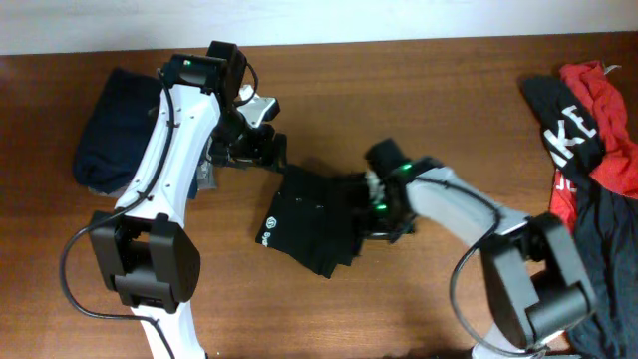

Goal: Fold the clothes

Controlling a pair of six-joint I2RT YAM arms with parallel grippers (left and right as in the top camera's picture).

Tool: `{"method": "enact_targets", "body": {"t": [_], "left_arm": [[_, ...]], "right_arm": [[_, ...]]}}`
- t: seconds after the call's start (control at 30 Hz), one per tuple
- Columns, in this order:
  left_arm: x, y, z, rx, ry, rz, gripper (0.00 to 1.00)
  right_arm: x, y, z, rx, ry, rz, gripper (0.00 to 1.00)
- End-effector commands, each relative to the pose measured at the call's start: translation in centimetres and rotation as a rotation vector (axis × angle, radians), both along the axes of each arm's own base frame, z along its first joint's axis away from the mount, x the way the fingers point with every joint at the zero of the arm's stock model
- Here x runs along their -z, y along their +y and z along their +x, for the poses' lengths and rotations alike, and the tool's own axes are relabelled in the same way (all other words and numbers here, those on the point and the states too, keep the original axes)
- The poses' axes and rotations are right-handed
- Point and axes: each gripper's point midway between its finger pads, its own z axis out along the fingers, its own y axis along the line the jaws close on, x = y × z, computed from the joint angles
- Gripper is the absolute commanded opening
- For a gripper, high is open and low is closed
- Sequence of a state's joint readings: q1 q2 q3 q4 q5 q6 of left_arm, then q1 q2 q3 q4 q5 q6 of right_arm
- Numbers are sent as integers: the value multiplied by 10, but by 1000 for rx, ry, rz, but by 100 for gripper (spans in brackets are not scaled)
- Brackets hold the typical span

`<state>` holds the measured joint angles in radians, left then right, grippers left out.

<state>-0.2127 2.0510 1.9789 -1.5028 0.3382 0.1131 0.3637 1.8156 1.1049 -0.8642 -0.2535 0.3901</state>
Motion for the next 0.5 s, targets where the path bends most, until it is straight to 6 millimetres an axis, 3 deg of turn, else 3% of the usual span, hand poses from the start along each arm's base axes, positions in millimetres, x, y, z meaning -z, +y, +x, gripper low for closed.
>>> {"method": "enact_targets", "body": {"t": [0.0, 0.07, 0.1, 0.2, 0.23, 0.3, 0.37, 0.47], "left_arm": [[6, -3, -1, 36, 2, -38, 92], [19, -6, -6, 36, 33, -57, 91], [25, -8, -12, 38, 57, -62, 82], [51, -12, -33, 50, 142, -61, 65], [63, -20, -45, 50, 185, -100, 29], [71, -20, -55, 42, 227, -113, 10], [76, -16, -59, 35, 243, -110, 8], [79, -20, -51, 40, 206, -126, 8]], "right_arm": [[-15, -47, 11, 48, -38, -69, 11], [-29, -44, 8, -10, -55, 13, 12], [-38, -36, 9, -60, -85, 70, 11], [-85, 11, 16, -276, -270, 380, 10], [-113, 29, 21, -319, -363, 512, 4], [-133, 39, 27, -323, -430, 583, 4], [-139, 46, 36, -316, -470, 607, 4], [-133, 61, 51, -367, -533, 602, 4]]}}
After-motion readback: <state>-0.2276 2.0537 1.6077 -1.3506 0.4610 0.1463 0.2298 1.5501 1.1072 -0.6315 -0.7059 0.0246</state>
